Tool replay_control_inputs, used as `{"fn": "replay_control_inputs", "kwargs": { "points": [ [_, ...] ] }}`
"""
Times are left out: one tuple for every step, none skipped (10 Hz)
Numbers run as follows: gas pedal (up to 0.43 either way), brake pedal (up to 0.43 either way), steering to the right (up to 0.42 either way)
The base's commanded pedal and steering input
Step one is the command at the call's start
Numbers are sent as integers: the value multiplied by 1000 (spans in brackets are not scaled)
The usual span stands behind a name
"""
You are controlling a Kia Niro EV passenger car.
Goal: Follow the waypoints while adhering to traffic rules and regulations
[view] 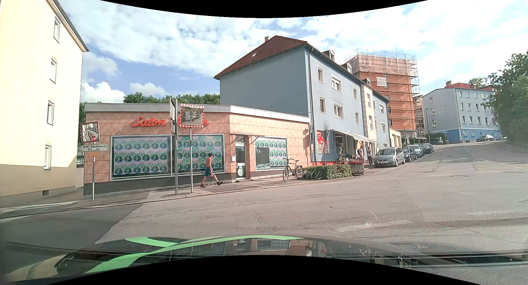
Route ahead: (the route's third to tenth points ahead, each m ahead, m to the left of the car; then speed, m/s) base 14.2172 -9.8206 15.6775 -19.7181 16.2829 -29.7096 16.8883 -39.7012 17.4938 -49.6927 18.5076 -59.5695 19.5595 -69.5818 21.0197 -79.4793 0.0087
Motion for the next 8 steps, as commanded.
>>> {"fn": "replay_control_inputs", "kwargs": {
  "points": [
    [209,49,275],
    [209,43,275],
    [209,43,275],
    [209,43,275],
    [209,30,276],
    [209,24,282],
    [209,12,285],
    [209,0,285]
  ]
}}
